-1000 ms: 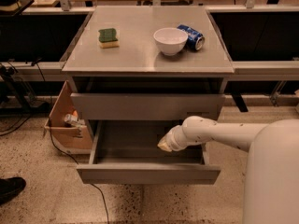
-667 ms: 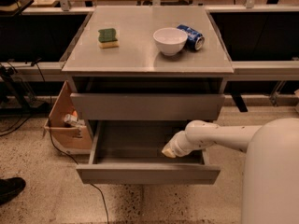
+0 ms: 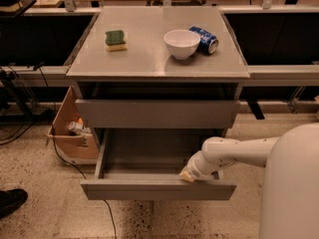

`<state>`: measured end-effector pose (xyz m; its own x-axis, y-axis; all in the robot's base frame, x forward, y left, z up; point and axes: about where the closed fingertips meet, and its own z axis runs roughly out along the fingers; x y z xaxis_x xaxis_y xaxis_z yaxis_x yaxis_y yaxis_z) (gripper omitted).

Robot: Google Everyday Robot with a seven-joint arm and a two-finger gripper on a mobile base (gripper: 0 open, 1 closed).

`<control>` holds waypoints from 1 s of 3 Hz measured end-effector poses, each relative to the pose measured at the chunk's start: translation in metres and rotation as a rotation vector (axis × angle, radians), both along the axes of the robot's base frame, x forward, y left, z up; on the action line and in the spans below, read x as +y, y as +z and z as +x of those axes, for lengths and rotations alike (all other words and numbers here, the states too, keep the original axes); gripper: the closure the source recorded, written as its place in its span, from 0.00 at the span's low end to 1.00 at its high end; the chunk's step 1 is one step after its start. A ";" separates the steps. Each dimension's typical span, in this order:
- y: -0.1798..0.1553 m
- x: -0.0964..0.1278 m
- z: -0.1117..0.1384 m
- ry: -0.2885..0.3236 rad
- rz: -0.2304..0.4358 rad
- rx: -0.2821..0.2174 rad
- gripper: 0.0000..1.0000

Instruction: Open middle drawer

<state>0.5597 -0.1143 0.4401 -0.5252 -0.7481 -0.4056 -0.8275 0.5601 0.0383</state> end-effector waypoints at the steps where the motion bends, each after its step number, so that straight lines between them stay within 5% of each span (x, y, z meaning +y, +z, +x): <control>1: 0.000 0.000 0.001 0.000 0.000 0.001 1.00; 2: 0.014 -0.007 -0.028 -0.014 -0.024 0.023 1.00; 3: 0.032 -0.003 -0.035 0.005 -0.017 -0.015 1.00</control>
Offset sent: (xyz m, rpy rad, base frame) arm -0.0785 -0.0206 0.0312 -0.0783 0.0889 -0.0411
